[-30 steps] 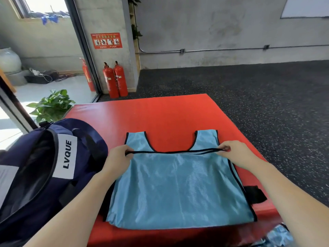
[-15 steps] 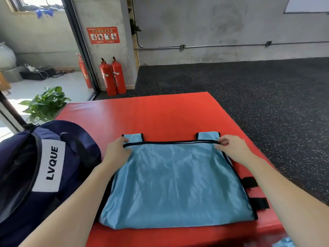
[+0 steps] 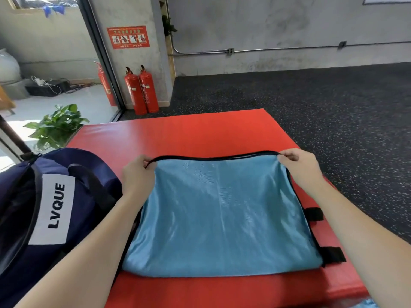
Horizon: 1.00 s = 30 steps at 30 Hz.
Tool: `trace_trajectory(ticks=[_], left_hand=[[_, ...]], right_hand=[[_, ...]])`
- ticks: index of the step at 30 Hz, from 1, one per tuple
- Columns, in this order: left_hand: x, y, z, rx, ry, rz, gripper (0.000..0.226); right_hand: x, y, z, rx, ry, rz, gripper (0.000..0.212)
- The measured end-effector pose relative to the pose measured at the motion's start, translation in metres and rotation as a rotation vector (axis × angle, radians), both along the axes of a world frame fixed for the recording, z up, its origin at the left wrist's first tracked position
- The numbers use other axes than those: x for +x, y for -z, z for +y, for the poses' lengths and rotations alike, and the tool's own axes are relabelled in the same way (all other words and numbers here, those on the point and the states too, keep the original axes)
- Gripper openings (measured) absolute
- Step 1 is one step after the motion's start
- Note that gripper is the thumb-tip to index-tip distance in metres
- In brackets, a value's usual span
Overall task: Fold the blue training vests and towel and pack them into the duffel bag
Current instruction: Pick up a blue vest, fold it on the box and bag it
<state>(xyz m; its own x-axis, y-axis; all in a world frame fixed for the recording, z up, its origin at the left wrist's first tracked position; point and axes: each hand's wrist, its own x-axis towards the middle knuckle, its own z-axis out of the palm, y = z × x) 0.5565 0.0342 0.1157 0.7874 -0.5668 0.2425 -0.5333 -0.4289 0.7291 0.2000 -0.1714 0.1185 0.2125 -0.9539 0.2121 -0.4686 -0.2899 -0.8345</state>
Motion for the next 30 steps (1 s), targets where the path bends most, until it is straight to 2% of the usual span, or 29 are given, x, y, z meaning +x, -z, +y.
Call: trace_trajectory(ticks=[5,12,15,18,21,23,25,26,30], left_hand=[[0.003,0.026,-0.004,0.150,0.020,0.076,0.026],[0.007,0.026,0.003,0.187,-0.041,-0.009,0.016],[0.005,0.013,-0.001,0.127,-0.070,-0.048,0.012],[0.005,0.008,-0.008,0.095,-0.035,-0.074,0.016],[0.000,0.015,-0.005,0.236,0.017,-0.085,0.027],[-0.014,0.017,-0.001,0.397,0.011,-0.253,0.034],[-0.040,0.016,0.001,0.405,0.061,-0.395,0.036],[-0.056,0.015,0.003,0.365,0.114,-0.410,0.036],[-0.130,0.027,0.020,0.268,0.420,-0.220,0.036]], right_hand=[[0.003,0.018,0.002,0.084,-0.008,0.320,0.019],[0.001,0.018,0.000,0.025,0.011,0.247,0.014],[0.002,0.012,-0.003,-0.003,0.023,0.160,0.010],[0.007,0.009,-0.008,0.011,0.026,0.160,0.016],[0.013,0.012,0.001,0.031,0.016,0.268,0.039],[0.021,0.011,0.019,-0.049,0.002,0.369,0.038],[0.033,0.009,0.045,-0.118,-0.075,0.450,0.037],[0.040,0.009,0.062,-0.140,-0.143,0.487,0.038],[0.057,0.020,0.136,-0.209,-0.362,0.541,0.038]])
